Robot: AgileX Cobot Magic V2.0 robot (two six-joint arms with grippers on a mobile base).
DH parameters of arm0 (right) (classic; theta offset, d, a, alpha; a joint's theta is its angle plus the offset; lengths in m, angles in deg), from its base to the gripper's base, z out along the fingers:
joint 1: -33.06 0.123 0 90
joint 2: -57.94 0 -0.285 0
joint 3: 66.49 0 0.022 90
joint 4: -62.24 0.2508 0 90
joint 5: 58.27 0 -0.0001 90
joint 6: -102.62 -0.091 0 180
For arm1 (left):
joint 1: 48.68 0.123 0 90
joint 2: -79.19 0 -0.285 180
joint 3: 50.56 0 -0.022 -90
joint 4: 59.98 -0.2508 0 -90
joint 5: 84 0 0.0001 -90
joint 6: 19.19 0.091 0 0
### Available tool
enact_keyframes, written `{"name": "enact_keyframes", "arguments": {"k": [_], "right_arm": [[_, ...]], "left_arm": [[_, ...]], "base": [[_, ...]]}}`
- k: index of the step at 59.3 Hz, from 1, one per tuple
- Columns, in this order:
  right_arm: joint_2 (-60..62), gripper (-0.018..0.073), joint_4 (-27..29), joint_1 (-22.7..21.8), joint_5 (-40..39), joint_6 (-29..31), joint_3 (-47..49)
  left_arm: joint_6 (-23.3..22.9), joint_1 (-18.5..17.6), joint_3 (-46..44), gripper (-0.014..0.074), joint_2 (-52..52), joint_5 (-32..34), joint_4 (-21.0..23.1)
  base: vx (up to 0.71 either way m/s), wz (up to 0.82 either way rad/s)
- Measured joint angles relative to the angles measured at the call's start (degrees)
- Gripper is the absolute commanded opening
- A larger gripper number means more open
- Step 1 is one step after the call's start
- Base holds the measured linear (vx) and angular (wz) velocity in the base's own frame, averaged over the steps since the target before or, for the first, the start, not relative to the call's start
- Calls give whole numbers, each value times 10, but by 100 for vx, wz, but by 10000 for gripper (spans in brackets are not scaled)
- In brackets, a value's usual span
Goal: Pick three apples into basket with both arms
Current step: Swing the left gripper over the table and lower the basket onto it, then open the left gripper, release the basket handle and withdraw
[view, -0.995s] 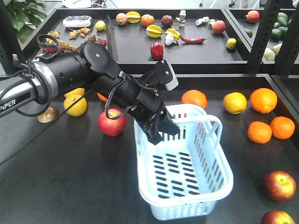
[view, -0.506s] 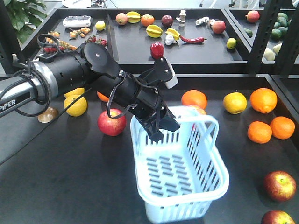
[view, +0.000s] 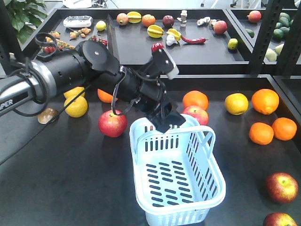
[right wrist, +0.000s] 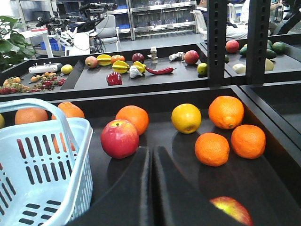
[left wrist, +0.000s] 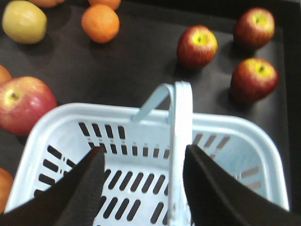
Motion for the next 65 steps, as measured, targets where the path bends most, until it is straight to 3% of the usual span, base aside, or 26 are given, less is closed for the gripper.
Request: {"name": "enact_keyframes", "arguments": {"k": [10,16,33,48,58,65], "right_arm": [[0,-5,0,0,0,0,0],[0,-5,0,0,0,0,0],[0,-5,0,0,0,0,0],[0,-5,0,0,0,0,0],[0,-5,0,0,0,0,0],[0,-5,0,0,0,0,0]], "left_arm": [[-43,0,0,367,45,3,2],[-74,0,0,314,78,-8,-10],[-206,0,3,-10,148,-177,-85],[-233,0,100,-8,216,-189,-119],[-235,0,219,-8,283,-184,-119],[-235,0,313,-8,351,-145,-119]], "base": [[0,0],[0,0],[0,0],[0,0],[0,0],[0,0]]}}
